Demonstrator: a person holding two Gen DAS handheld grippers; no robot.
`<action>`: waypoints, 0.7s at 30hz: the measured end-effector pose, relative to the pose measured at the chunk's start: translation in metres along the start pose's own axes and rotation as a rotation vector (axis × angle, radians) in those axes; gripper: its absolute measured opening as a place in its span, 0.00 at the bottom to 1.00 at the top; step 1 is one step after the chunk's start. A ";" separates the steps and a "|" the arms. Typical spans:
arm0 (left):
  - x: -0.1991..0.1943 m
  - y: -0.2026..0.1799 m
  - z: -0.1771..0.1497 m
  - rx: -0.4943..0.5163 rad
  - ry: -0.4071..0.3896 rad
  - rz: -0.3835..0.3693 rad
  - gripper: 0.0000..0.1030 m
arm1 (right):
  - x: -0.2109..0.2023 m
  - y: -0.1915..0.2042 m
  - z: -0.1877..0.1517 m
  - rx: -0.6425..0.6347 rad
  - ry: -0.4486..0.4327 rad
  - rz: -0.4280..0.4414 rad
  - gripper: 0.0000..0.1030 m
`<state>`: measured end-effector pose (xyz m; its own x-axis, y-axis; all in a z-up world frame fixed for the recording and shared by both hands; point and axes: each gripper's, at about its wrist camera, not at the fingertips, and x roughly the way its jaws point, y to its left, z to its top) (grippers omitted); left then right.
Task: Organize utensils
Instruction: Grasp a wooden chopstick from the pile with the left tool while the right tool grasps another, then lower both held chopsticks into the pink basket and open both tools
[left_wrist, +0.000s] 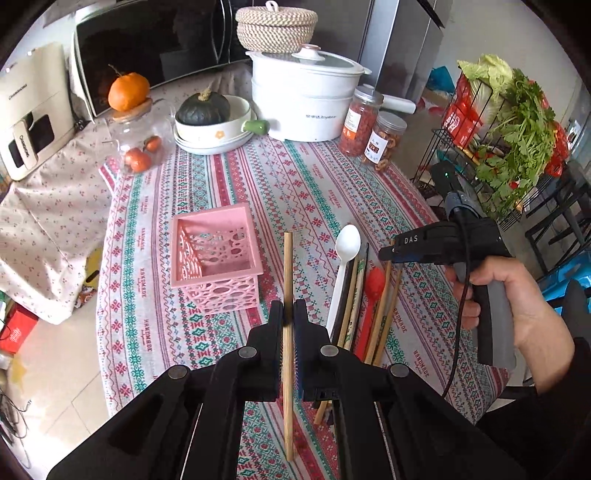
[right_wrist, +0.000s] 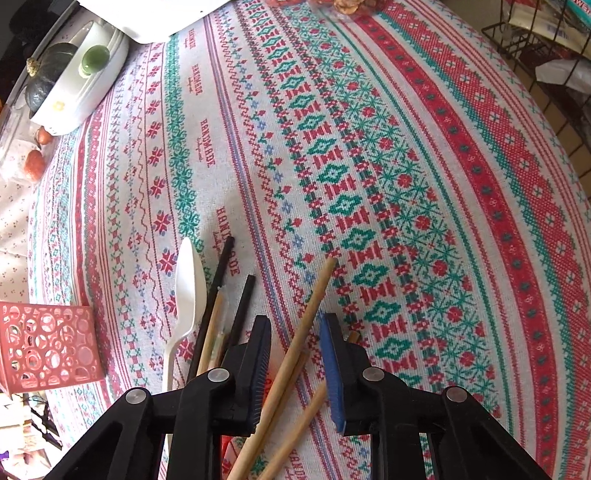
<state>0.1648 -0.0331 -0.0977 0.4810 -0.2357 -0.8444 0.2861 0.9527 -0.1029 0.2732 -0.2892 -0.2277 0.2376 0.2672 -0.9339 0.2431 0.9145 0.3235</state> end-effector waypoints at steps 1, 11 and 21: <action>-0.003 0.003 -0.003 -0.005 -0.005 -0.001 0.05 | 0.001 0.001 0.001 0.000 0.000 -0.004 0.13; -0.034 0.029 -0.010 -0.053 -0.080 -0.009 0.05 | -0.044 0.010 -0.016 -0.040 -0.098 0.055 0.05; -0.072 0.039 -0.018 -0.070 -0.200 0.008 0.05 | -0.119 0.038 -0.061 -0.192 -0.252 0.132 0.05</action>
<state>0.1262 0.0243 -0.0501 0.6398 -0.2548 -0.7251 0.2263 0.9641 -0.1391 0.1966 -0.2673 -0.1134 0.4860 0.3259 -0.8110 0.0190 0.9237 0.3826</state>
